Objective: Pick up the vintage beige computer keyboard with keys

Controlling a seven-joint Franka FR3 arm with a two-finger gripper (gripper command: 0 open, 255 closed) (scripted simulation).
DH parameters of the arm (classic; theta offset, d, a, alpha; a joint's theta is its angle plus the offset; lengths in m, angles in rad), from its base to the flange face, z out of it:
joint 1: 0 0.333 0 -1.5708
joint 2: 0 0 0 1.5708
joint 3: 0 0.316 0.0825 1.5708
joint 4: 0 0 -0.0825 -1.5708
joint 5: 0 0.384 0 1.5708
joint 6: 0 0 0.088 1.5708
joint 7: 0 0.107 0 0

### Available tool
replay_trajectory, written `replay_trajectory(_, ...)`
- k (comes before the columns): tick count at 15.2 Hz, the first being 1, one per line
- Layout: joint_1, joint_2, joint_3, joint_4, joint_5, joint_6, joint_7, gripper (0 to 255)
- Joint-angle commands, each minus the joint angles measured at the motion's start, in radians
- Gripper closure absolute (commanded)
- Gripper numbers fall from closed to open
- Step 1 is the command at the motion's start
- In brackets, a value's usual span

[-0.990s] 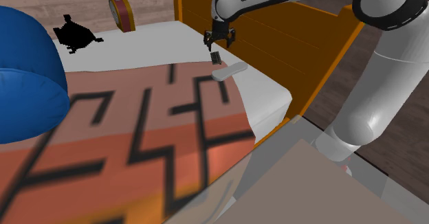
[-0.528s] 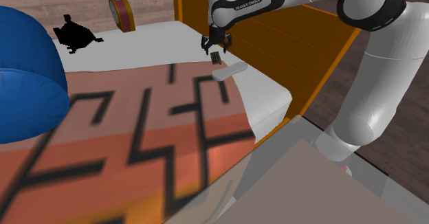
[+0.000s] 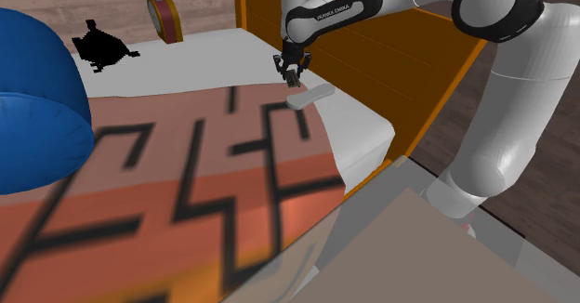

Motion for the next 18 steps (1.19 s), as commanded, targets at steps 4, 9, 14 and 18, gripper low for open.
replay_trajectory(4,-0.001,0.000,0.000,-0.002,0.000,0.000,0.000,255)
replay_trajectory(9,0.000,-0.013,0.002,0.019,0.007,-0.034,-0.008,255)
replay_trajectory(14,-0.001,-0.034,0.006,0.058,0.018,-0.092,-0.022,255)
replay_trajectory(18,-0.001,-0.048,0.008,0.093,0.026,-0.139,-0.033,255)
